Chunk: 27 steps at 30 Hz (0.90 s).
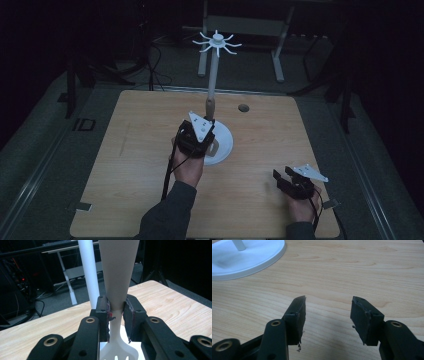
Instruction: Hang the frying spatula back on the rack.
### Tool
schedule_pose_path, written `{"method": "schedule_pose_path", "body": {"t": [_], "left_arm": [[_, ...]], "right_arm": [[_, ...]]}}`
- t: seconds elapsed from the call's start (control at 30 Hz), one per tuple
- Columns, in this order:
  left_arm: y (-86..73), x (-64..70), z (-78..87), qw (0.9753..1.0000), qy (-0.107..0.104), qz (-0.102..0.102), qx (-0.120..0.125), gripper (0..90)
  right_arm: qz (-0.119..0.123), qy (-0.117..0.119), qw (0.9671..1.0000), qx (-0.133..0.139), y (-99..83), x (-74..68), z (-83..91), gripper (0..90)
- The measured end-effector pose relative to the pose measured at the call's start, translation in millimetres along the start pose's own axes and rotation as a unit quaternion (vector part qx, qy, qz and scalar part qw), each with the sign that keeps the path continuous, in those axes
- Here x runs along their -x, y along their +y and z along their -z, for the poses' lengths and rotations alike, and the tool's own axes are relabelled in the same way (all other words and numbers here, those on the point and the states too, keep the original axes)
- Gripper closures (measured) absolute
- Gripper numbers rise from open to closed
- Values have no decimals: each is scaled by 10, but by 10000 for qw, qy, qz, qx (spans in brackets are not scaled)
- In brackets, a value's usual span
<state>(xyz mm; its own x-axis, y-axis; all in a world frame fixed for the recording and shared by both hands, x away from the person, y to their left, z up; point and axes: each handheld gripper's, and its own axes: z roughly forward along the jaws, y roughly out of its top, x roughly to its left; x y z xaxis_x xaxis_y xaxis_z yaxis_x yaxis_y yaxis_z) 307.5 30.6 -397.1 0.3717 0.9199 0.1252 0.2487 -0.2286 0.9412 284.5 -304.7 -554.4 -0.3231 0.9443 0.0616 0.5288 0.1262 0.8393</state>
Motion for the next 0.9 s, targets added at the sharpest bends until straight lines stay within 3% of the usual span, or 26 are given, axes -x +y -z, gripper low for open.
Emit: {"method": "schedule_pose_path", "body": {"t": [0.9], "left_arm": [[347, -26, 10, 9995, 250, -56, 158, 752]], "right_arm": [[16, -12, 10000, -19, -2, -1, -10, 450]]}}
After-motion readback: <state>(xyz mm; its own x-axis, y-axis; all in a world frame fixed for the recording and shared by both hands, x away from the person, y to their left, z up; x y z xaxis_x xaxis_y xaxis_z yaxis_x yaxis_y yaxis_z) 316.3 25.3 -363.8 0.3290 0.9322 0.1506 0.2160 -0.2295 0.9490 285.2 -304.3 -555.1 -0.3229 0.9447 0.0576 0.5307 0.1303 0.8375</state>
